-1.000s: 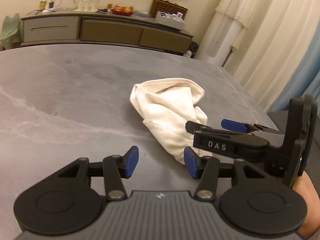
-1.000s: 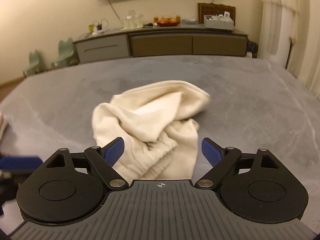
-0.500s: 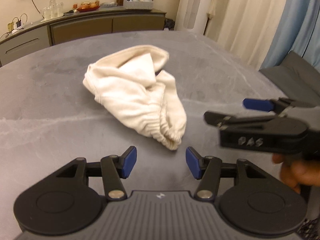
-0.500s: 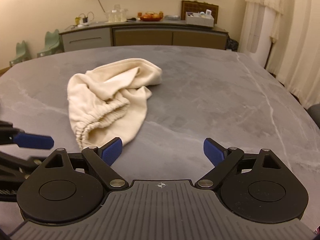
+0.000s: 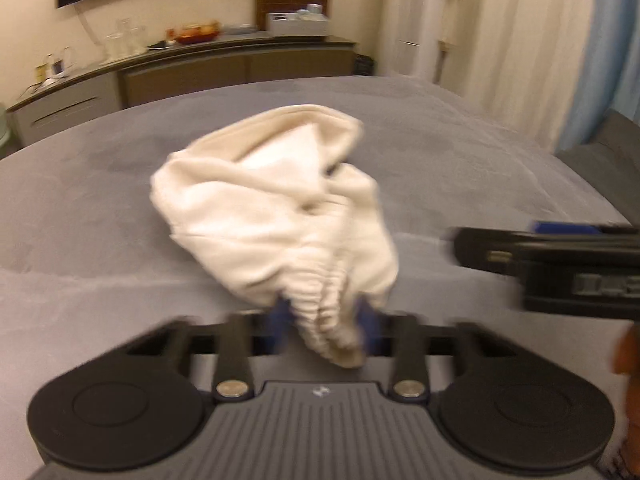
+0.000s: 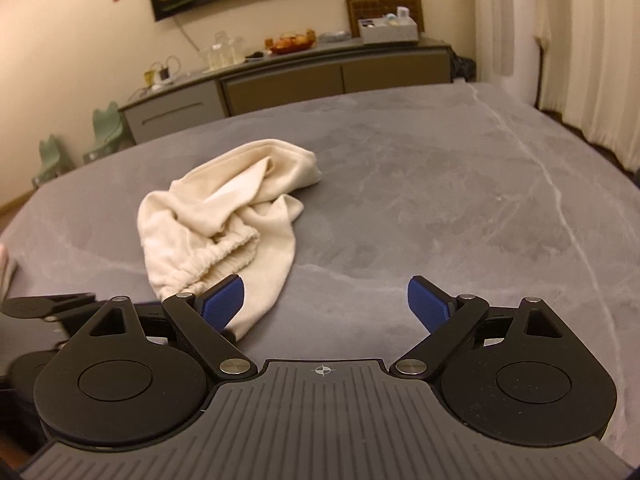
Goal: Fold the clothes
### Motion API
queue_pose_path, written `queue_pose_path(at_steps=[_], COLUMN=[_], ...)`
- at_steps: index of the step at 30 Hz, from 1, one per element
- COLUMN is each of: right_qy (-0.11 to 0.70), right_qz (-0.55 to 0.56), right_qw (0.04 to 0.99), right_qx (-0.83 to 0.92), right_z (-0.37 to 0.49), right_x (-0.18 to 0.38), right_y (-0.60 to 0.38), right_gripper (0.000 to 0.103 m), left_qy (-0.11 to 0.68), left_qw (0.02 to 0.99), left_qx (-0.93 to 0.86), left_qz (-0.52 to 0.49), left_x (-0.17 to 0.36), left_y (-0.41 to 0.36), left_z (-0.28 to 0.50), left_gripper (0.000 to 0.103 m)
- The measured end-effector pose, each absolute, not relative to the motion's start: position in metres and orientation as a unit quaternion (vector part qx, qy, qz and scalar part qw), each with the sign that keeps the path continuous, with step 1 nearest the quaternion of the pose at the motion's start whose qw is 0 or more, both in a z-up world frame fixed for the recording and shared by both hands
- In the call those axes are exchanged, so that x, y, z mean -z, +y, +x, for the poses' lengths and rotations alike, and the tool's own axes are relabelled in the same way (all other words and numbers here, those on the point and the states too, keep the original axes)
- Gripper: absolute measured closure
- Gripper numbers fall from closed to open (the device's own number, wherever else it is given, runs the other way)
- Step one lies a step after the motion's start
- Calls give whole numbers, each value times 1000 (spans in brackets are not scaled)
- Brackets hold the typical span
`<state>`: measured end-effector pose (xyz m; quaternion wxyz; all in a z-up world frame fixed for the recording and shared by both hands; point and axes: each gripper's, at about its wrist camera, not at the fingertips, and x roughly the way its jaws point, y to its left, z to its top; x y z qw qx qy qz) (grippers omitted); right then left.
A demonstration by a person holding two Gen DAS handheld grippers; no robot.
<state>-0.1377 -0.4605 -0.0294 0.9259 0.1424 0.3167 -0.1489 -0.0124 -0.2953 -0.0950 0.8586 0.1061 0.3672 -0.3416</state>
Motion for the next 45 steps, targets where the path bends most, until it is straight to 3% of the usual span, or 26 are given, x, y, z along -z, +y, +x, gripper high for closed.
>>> queue_pose_path(at_steps=[2, 6, 11, 18, 22, 26, 28, 29, 31, 33, 34, 35, 42, 44, 45], right_qy=[315, 311, 315, 341, 370, 374, 375, 381, 399, 401, 400, 399, 256, 276, 300], right_qz=[148, 138, 44, -35, -64, -66, -48, -40, -28, -20, -17, -13, 125, 147, 147], right_qw=[925, 928, 947, 939, 926, 925, 925, 924, 916, 915, 915, 916, 954, 948, 942], right_qx=[151, 149, 57, -20, -41, -30, -24, -24, -36, -45, -49, -53, -93, -61, -39], right_z=[-136, -128, -88, -10, 11, 12, 11, 10, 11, 9, 8, 7, -42, -29, -19], right_x=[29, 24, 2, 18, 32, 29, 27, 28, 37, 39, 39, 39, -39, -25, -12], right_y=[-464, -466, -451, -439, -421, -423, -433, -439, -447, -450, -451, -452, -494, -506, -508], right_gripper=[11, 11, 9, 8, 17, 18, 27, 30, 63, 73, 89, 98, 102, 101, 93], left_qy=[371, 361, 409, 328, 305, 320, 330, 335, 338, 334, 331, 324, 296, 330, 347], left_qw=[864, 856, 870, 903, 883, 865, 857, 853, 851, 857, 861, 869, 904, 905, 904], left_qx=[333, 364, 261, 257, 308, 326, 332, 335, 342, 338, 336, 333, 306, 266, 247], left_qz=[65, -67, -86, 102, 179, 208, 215, 218, 213, 200, 189, 170, 32, 37, 43], left_x=[85, 34, 45, 44, 51, 74, 87, 93, 99, 95, 92, 83, -1, 12, 23], left_y=[-277, -204, -123, -135, -172, -191, -196, -199, -200, -195, -193, -186, -122, -120, -120], left_z=[1, 11, 50, 18, 7, 18, 26, 29, 33, 34, 35, 36, 57, 86, 99], left_gripper=[93, 93, 89, 71, 68, 67, 71, 84, 89, 95, 96, 96, 96, 96, 96])
